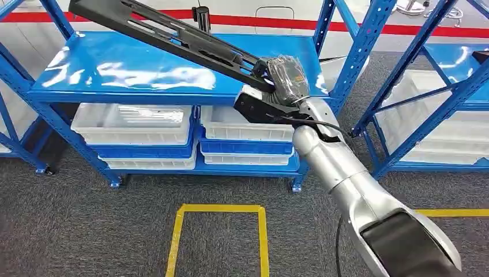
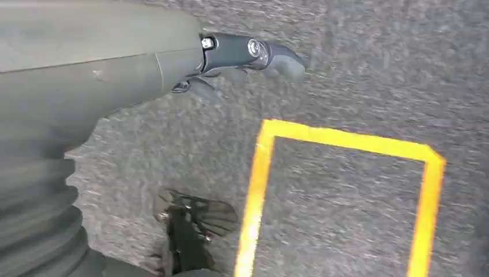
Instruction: Take the parts from the cabinet and place them on the table.
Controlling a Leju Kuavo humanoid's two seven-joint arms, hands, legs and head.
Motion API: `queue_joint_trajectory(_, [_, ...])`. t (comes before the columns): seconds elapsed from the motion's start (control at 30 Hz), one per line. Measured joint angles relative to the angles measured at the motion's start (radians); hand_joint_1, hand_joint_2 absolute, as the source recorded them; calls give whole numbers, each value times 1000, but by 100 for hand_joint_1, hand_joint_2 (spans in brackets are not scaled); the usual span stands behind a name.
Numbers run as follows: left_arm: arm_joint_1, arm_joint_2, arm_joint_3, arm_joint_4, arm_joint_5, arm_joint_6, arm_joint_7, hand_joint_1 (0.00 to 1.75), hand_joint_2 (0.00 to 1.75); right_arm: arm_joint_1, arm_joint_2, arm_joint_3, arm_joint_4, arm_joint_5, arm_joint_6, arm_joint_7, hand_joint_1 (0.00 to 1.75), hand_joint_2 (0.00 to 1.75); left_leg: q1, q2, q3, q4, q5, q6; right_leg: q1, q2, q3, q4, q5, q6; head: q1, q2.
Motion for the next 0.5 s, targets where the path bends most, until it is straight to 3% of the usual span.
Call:
queue_joint_trajectory(0.07, [0,-1,0,0,-6,0,2,0,175,4,-5,-3,0,2,0,2,169,175,-1,0,-32,1,25,-4,1,0,61,-42,53,27,2,0])
queue_joint_trajectory(0.1, [0,-2,0,0,-7,0,3,0,175,5,-6,-3,0,4,0,3,169,175,-2,0,-47,1,38,-7,1,0,123,-120,77,32,0,0])
queue_joint_trajectory(0.13, [-1,-3,0,0,-8,0,3,0,175,5,-7,-5,-5,6,0,3,169,175,-2,0,-54,4,48,-11,3,0,195,-215,72,25,1,0])
queue_joint_trajectory(0.17, [0,-4,0,0,-10,0,3,0,175,4,-7,-8,-10,7,0,3,169,175,-10,-1,-65,7,57,-18,9,0,275,-317,40,12,1,0])
queue_joint_trajectory(0.2, [0,-4,0,0,-16,0,3,0,175,4,-9,-11,-16,9,0,4,169,175,-8,2,-67,5,70,-23,14,4,276,-351,29,7,-5,0])
queue_joint_trajectory(0.23, [-2,-4,0,0,-17,0,3,0,175,4,-10,-12,-16,9,2,4,169,175,-7,2,-68,-2,82,-26,14,3,268,-350,34,6,-4,0])
queue_joint_trajectory(0.27, [-1,-4,0,0,-19,0,5,0,175,4,-12,-13,-17,9,2,4,169,175,-4,2,-68,-7,91,-33,18,4,258,-346,38,0,-3,0])
queue_joint_trajectory(0.3, [0,-4,0,0,-21,0,7,0,175,8,-16,-15,-17,9,3,5,169,175,-7,-1,-72,-11,101,-43,7,2,251,-355,51,-15,-5,0])
queue_joint_trajectory(0.33, [0,-3,-1,0,-25,1,9,0,175,8,-17,-16,-17,10,4,6,169,175,1,-7,-83,2,73,-46,-7,-3,250,-356,66,-22,-3,0])
queue_joint_trajectory(0.37, [0,-3,-1,0,-27,1,12,0,175,9,-19,-16,-20,11,5,6,169,175,2,-8,-99,42,3,-49,-7,-2,239,-356,81,-38,-6,0])
queue_joint_trajectory(0.4, [0,-4,-1,0,-28,2,15,0,175,11,-19,-16,-23,13,5,7,169,175,5,-8,-115,106,-65,-55,-6,-2,223,-356,96,-46,-12,0])
queue_joint_trajectory(0.43, [0,-4,-1,0,-29,2,18,0,175,12,-21,-17,-25,13,5,7,169,175,7,-9,-133,188,-121,-62,-6,-2,206,-354,110,-44,-11,0])
queue_joint_trajectory(0.47, [-1,-4,-2,0,-32,2,18,0,175,16,-24,-17,-25,13,5,7,169,175,9,-9,-147,263,-148,-68,-5,-2,190,-353,122,-43,-13,0])
queue_joint_trajectory(0.5, [-3,-4,-2,0,-35,2,19,0,175,22,-26,-17,-25,14,5,7,169,175,12,-9,-148,313,-146,-73,-5,-2,175,-351,133,-40,-11,0])
